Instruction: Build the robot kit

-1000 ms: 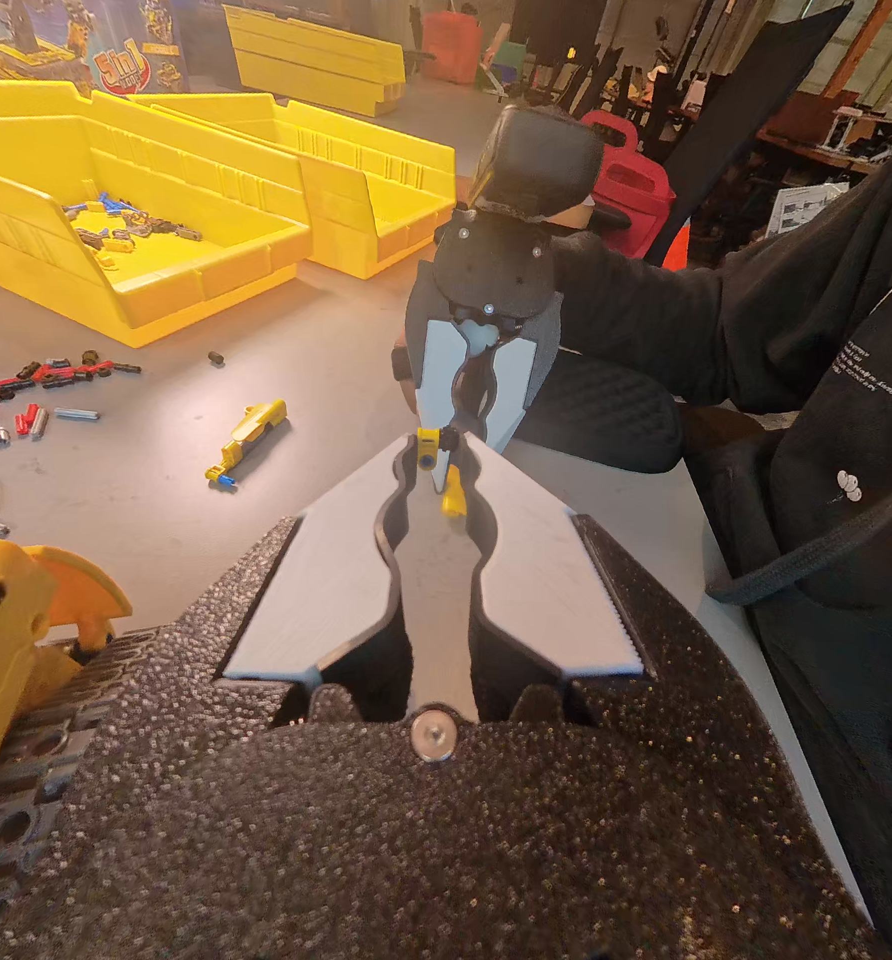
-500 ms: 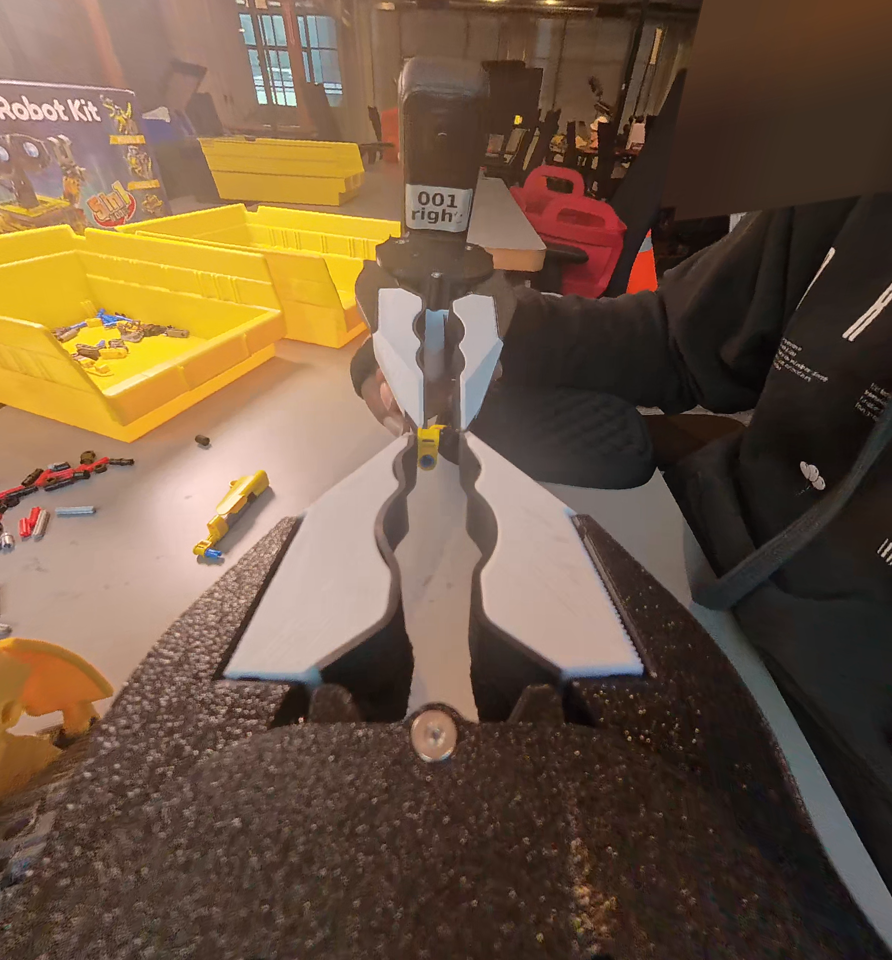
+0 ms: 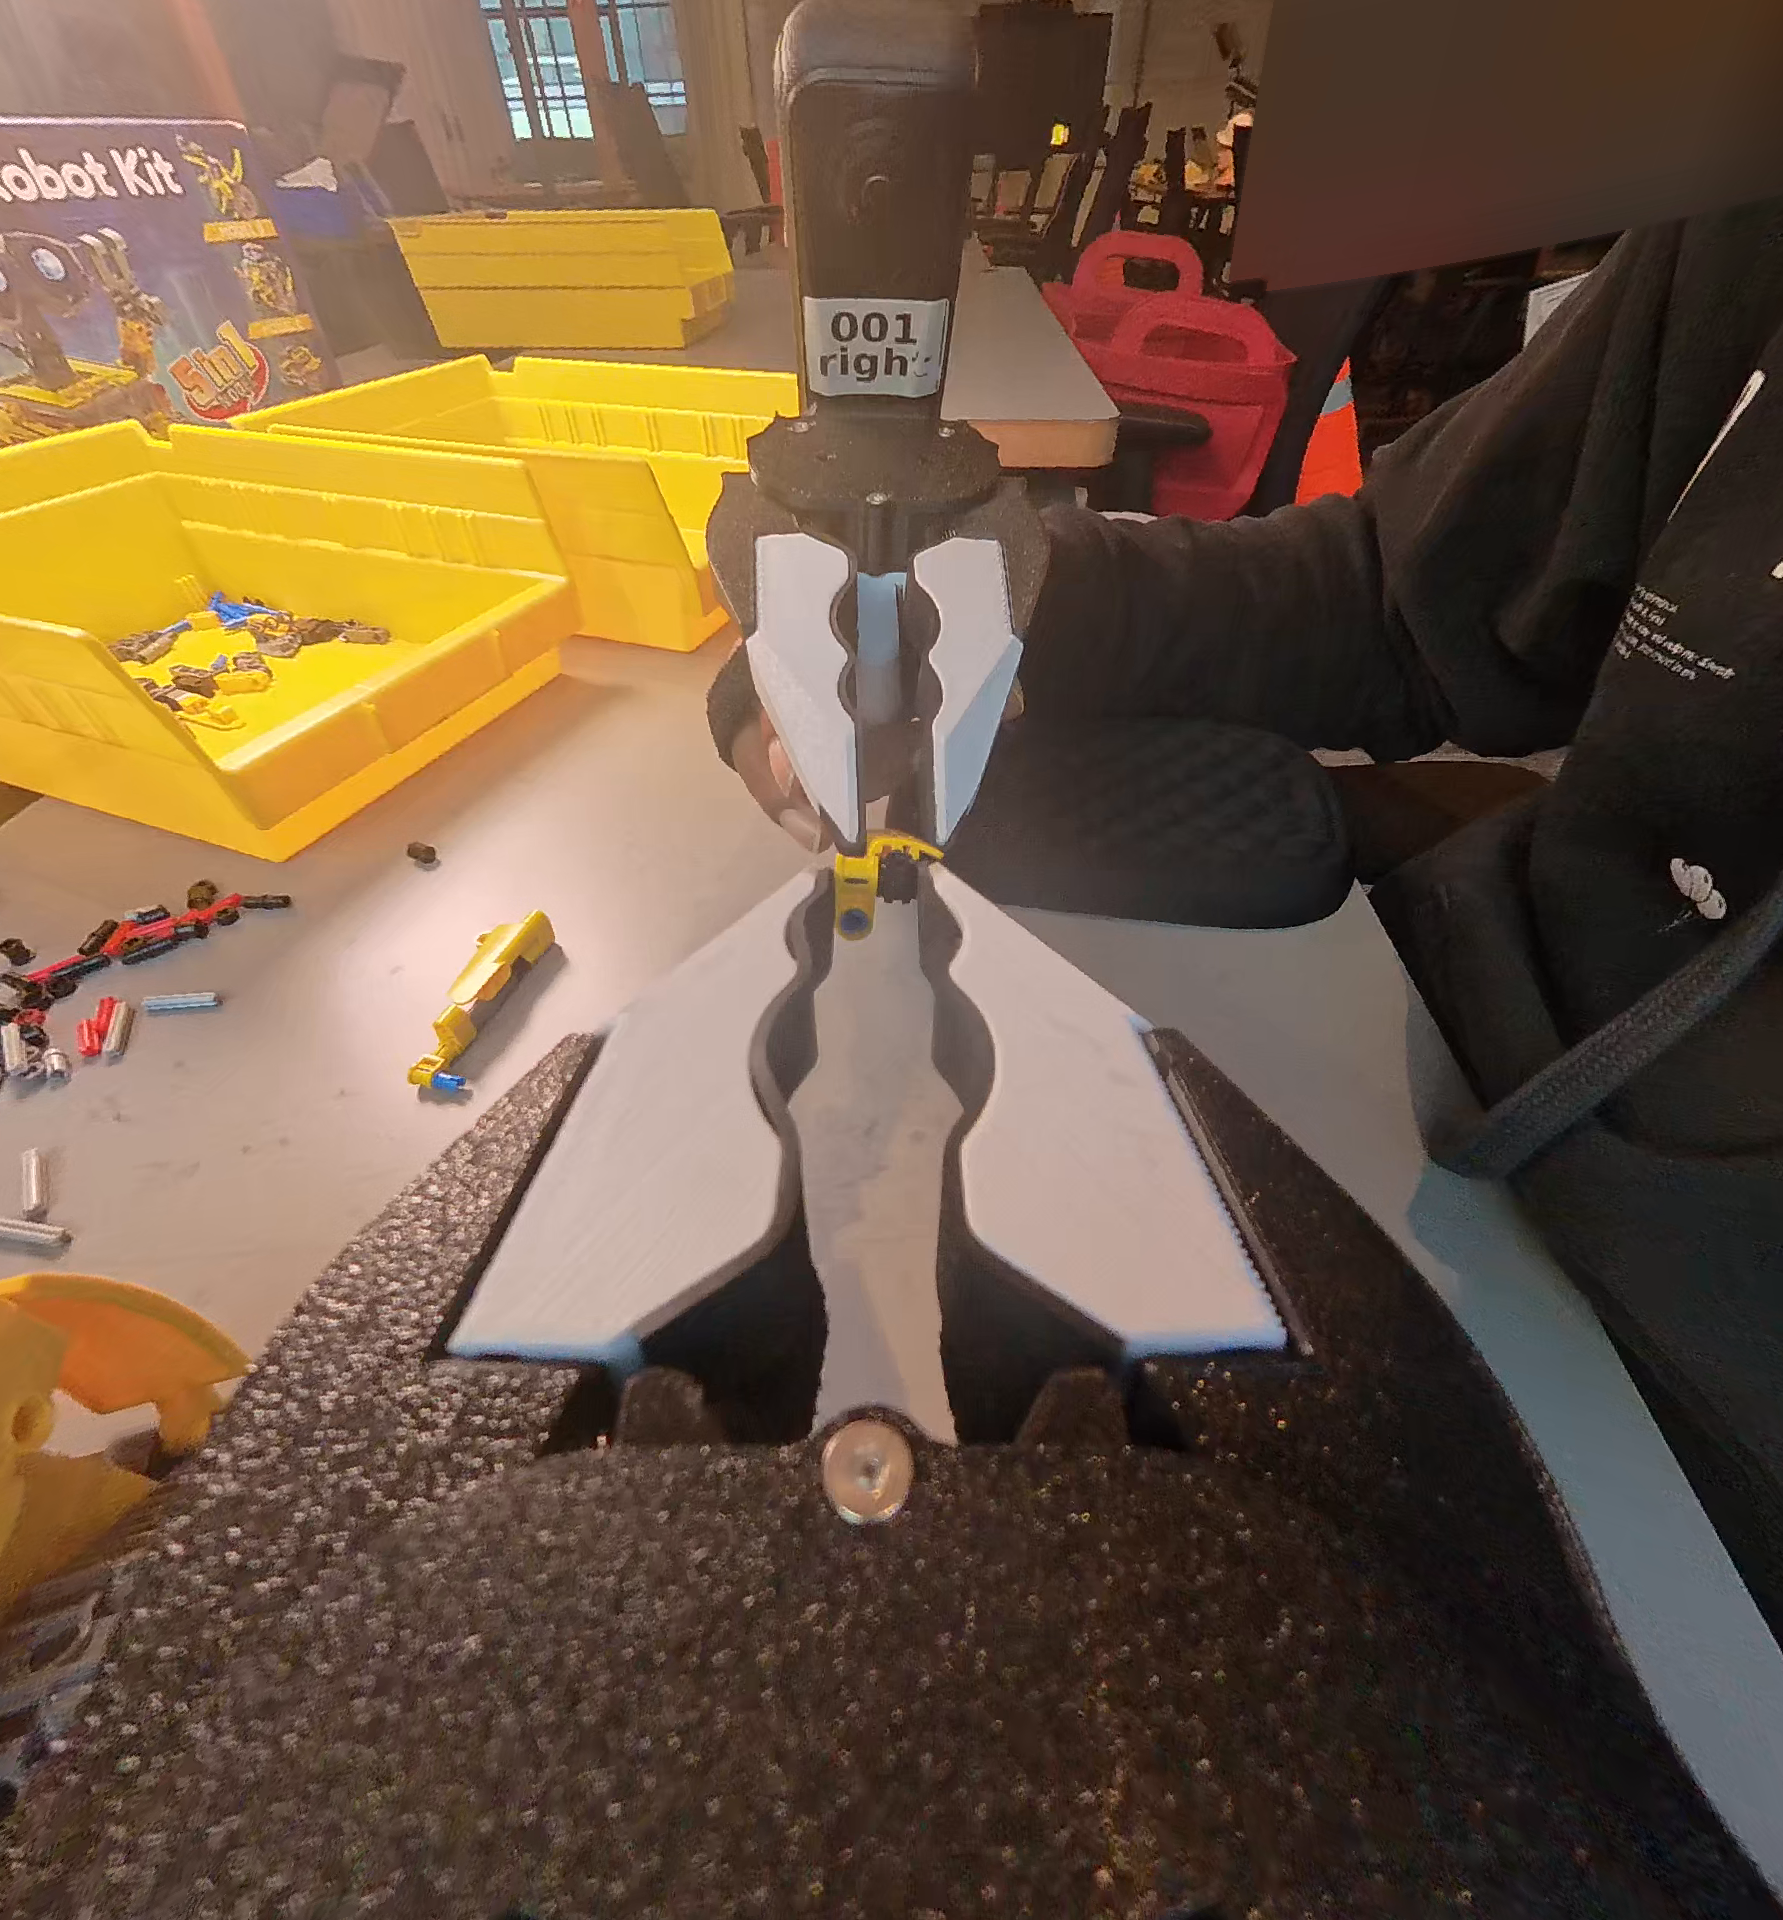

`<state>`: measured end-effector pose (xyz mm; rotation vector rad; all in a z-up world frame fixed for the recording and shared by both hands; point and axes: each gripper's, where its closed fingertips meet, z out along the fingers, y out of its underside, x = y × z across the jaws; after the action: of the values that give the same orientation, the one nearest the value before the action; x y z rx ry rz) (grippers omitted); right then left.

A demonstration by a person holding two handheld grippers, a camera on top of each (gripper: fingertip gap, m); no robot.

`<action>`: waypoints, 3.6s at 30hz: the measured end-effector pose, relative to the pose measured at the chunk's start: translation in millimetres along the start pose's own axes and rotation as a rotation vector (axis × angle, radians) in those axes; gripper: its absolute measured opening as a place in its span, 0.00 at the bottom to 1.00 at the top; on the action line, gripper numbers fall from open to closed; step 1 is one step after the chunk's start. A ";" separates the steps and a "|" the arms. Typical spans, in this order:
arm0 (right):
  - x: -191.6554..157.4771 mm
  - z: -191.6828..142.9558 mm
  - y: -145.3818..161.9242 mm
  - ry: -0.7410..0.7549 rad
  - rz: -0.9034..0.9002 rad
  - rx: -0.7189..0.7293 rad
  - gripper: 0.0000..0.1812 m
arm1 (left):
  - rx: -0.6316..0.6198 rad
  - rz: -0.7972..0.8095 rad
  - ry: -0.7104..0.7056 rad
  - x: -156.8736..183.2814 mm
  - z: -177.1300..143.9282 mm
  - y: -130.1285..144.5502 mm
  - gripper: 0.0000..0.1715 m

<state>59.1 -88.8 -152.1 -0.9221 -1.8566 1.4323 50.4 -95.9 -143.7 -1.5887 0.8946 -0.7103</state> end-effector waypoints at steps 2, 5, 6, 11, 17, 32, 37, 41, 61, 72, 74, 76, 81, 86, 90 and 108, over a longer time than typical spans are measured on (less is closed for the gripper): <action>0.2 0.1 0.4 0.002 -0.003 -0.002 0.07 | -0.005 0.013 -0.008 -0.4 0.1 0.4 0.08; 0.7 0.1 1.3 0.005 -0.004 -0.006 0.07 | -0.017 0.045 -0.025 -0.7 0.3 1.3 0.08; 0.5 0.1 1.6 0.004 -0.003 -0.008 0.07 | -0.022 0.054 -0.029 -0.5 0.5 1.8 0.08; 0.7 0.0 4.2 0.001 -0.001 -0.022 0.07 | -0.049 0.069 -0.034 -0.9 1.2 6.0 0.08; -1.5 -0.2 4.5 -0.010 0.003 -0.027 0.07 | -0.057 0.094 -0.029 1.3 1.6 7.0 0.08; -1.9 0.2 6.8 -0.016 0.016 -0.034 0.07 | -0.076 0.140 -0.041 1.8 2.0 10.1 0.09; -1.6 0.3 6.8 -0.009 0.007 -0.035 0.07 | -0.083 0.152 -0.045 1.4 1.9 11.5 0.09; -1.5 0.7 8.7 0.002 -0.014 -0.056 0.07 | -0.101 0.159 -0.049 1.0 2.4 14.3 0.09; 1.0 1.7 10.1 0.041 -0.061 -0.081 0.07 | -0.113 0.137 -0.062 -2.2 3.0 17.4 0.08; 2.2 1.5 10.5 0.044 -0.055 -0.074 0.07 | -0.110 0.129 -0.063 -3.3 2.8 17.3 0.09; 2.3 1.4 10.5 0.046 -0.058 -0.076 0.07 | -0.112 0.130 -0.064 -3.4 2.9 17.6 0.09; 2.7 1.4 10.0 0.049 -0.060 -0.074 0.07 | -0.111 0.130 -0.067 -3.8 2.7 17.2 0.09; 4.0 1.5 8.6 0.061 -0.066 -0.070 0.07 | -0.105 0.128 -0.072 -5.0 2.0 16.2 0.08; 4.5 1.7 9.4 0.063 -0.065 -0.073 0.07 | -0.105 0.126 -0.074 -5.8 1.9 16.3 0.09; 4.6 1.8 10.2 0.063 -0.065 -0.076 0.07 | -0.108 0.127 -0.075 -5.9 1.9 16.5 0.08; 10.9 4.3 60.7 0.058 -0.033 -0.300 0.07 | -0.087 0.104 -0.112 -15.3 -3.1 13.2 0.08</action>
<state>59.0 -71.8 -211.5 -1.0572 -2.0677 1.1120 37.4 -85.7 -155.7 -1.6298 0.9288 -0.5106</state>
